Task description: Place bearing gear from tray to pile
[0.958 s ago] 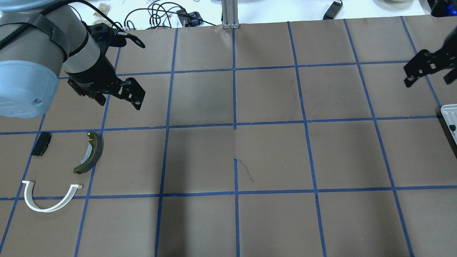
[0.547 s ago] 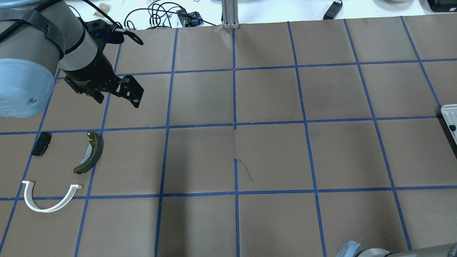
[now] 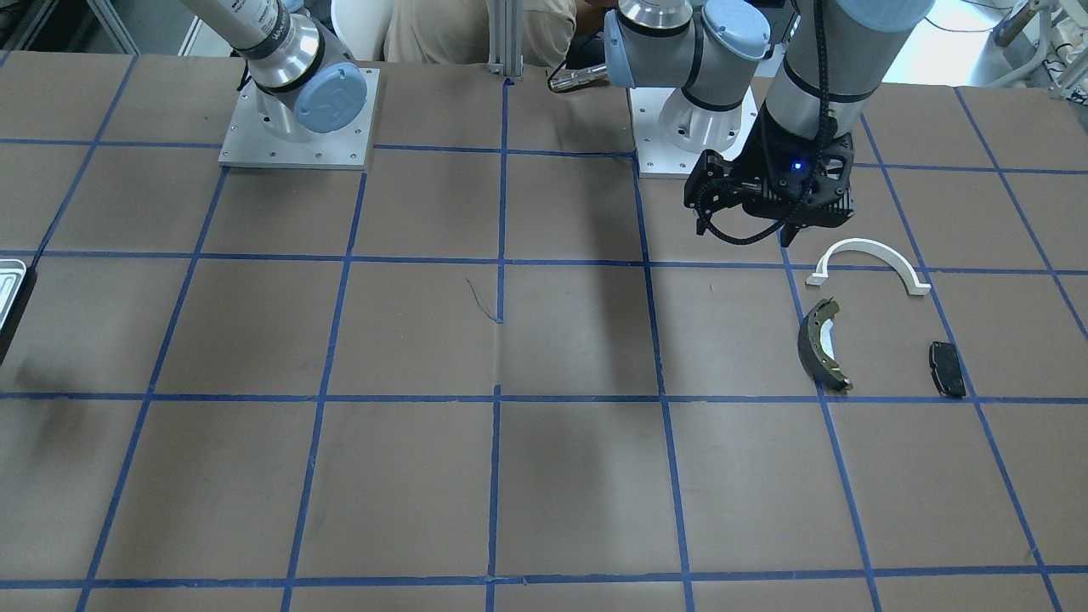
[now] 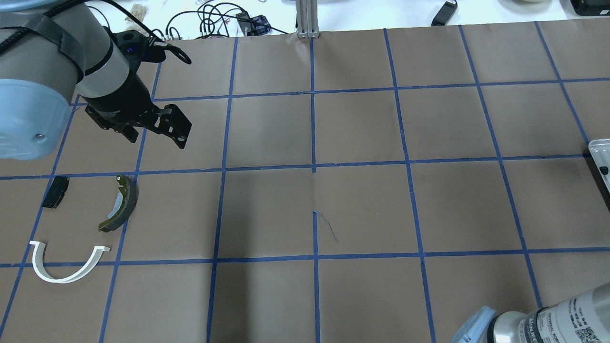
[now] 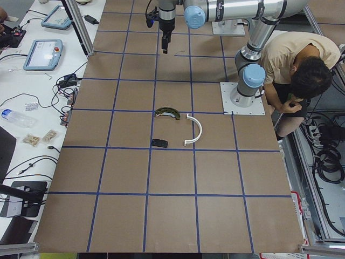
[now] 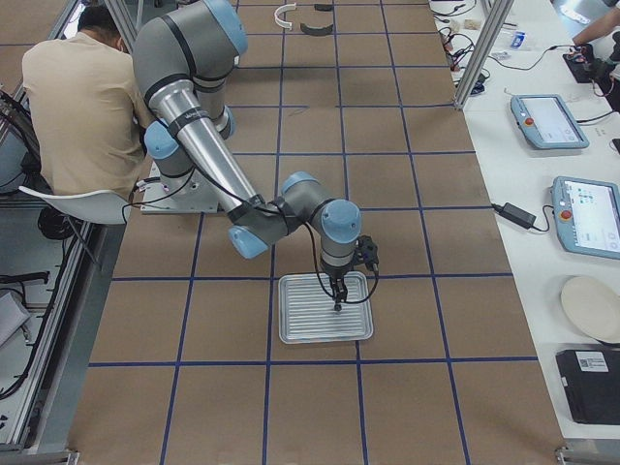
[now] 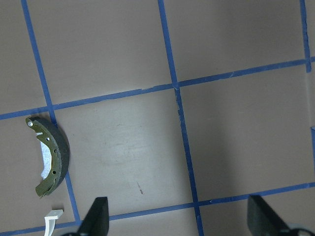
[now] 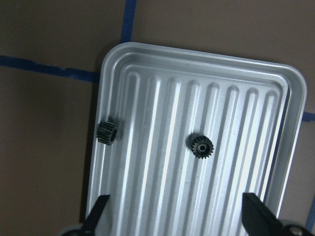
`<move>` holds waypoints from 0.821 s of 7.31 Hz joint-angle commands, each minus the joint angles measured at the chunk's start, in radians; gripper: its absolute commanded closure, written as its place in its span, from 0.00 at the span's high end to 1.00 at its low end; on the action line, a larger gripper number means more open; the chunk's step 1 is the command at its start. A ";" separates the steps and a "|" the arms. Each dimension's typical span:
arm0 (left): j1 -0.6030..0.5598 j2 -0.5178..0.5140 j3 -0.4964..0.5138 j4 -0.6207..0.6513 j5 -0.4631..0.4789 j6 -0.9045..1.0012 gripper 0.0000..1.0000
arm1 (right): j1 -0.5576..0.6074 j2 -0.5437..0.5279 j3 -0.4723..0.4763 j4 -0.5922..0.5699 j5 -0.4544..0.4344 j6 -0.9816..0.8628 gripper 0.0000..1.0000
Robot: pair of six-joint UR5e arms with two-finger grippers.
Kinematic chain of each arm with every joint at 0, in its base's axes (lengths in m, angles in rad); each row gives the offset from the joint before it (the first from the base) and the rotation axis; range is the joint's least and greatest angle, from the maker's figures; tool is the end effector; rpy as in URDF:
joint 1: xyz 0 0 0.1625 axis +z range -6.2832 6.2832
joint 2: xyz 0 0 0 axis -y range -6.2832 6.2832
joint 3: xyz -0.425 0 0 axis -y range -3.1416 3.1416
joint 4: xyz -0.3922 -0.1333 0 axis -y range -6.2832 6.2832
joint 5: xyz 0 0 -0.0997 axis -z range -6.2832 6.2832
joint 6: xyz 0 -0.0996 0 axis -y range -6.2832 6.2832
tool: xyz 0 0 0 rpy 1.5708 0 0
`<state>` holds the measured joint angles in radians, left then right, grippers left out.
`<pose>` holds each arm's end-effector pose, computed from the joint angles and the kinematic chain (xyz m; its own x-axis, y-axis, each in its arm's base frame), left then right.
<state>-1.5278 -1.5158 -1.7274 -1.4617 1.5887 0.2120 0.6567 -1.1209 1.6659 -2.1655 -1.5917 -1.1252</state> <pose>-0.1113 -0.4725 0.4482 -0.9856 0.1681 -0.0191 0.1682 0.9858 -0.0036 -0.4147 -0.4853 0.2474 -0.9765 -0.2087 0.0538 -0.2091 0.9779 -0.0026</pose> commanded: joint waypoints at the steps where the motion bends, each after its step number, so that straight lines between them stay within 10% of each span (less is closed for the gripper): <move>1: 0.000 0.005 -0.001 -0.006 0.000 0.000 1.00 | -0.022 0.087 -0.008 -0.092 0.033 -0.053 0.90; 6: 0.000 0.008 -0.003 0.003 0.000 0.007 1.00 | -0.020 0.164 -0.046 -0.142 0.070 -0.068 0.89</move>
<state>-1.5278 -1.5103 -1.7311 -1.4602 1.5885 0.2160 0.6364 -0.9681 1.6235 -2.3066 -1.5296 -1.1942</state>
